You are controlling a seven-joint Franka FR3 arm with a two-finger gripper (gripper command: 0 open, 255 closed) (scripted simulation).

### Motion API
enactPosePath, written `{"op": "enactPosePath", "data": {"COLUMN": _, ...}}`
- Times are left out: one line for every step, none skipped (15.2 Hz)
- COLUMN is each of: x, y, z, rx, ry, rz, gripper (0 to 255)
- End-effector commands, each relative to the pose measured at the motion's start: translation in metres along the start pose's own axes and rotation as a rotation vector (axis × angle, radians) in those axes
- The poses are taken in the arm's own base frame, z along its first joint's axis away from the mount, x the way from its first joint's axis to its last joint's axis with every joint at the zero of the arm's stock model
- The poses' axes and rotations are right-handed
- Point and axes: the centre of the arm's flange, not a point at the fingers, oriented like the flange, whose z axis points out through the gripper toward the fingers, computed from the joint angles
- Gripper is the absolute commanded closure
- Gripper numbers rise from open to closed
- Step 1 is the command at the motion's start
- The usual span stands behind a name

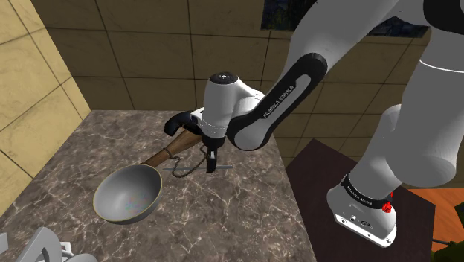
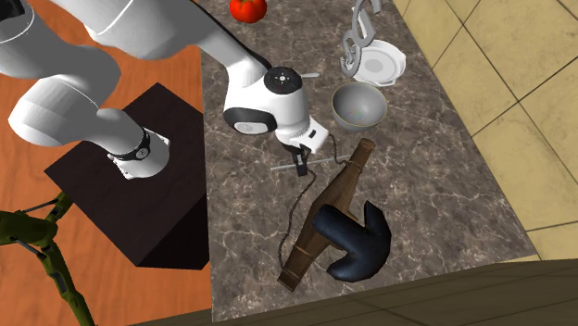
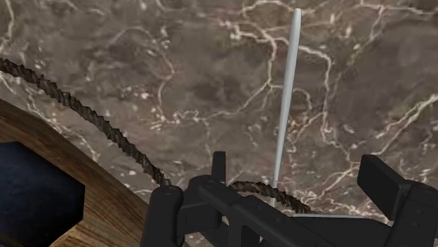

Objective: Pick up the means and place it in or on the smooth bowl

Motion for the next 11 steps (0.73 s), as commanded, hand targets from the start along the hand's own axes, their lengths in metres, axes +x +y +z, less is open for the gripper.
{"op": "enactPosePath", "data": {"x": -0.001, "y": 0.0, "z": 0.01, "rx": 0.0, "ry": 0.001, "rz": -0.001, "gripper": 0}}
{"op": "enactPosePath", "data": {"x": -0.001, "y": 0.0, "z": 0.016, "rx": 0.0, "ry": 0.001, "rz": -0.001, "gripper": 0}}
{"op": "enactPosePath", "data": {"x": -0.001, "y": 0.0, "z": 0.021, "rx": 0.0, "ry": 0.001, "rz": -0.001, "gripper": 0}}
{"op": "enactPosePath", "data": {"x": -0.001, "y": 0.0, "z": 0.024, "rx": 0.0, "ry": 0.001, "rz": -0.001, "gripper": 0}}
{"op": "enactPosePath", "data": {"x": -0.001, "y": 0.0, "z": 0.024, "rx": 0.0, "ry": 0.001, "rz": -0.001, "gripper": 0}}
{"op": "enactPosePath", "data": {"x": -0.001, "y": 0.0, "z": 0.024, "rx": 0.0, "ry": 0.001, "rz": -0.001, "gripper": 0}}
{"op": "enactPosePath", "data": {"x": -0.001, "y": 0.0, "z": 0.024, "rx": 0.0, "ry": 0.001, "rz": -0.001, "gripper": 0}}
{"op": "enactPosePath", "data": {"x": -0.001, "y": 0.0, "z": 0.024, "rx": 0.0, "ry": 0.001, "rz": -0.001, "gripper": 0}}
{"op": "enactPosePath", "data": {"x": -0.001, "y": 0.0, "z": 0.024, "rx": 0.0, "ry": 0.001, "rz": -0.001, "gripper": 0}}
{"op": "enactPosePath", "data": {"x": -0.001, "y": 0.0, "z": 0.024, "rx": 0.0, "ry": 0.001, "rz": -0.001, "gripper": 0}}
{"op": "enactPosePath", "data": {"x": -0.001, "y": 0.0, "z": 0.024, "rx": 0.0, "ry": 0.001, "rz": -0.001, "gripper": 0}}
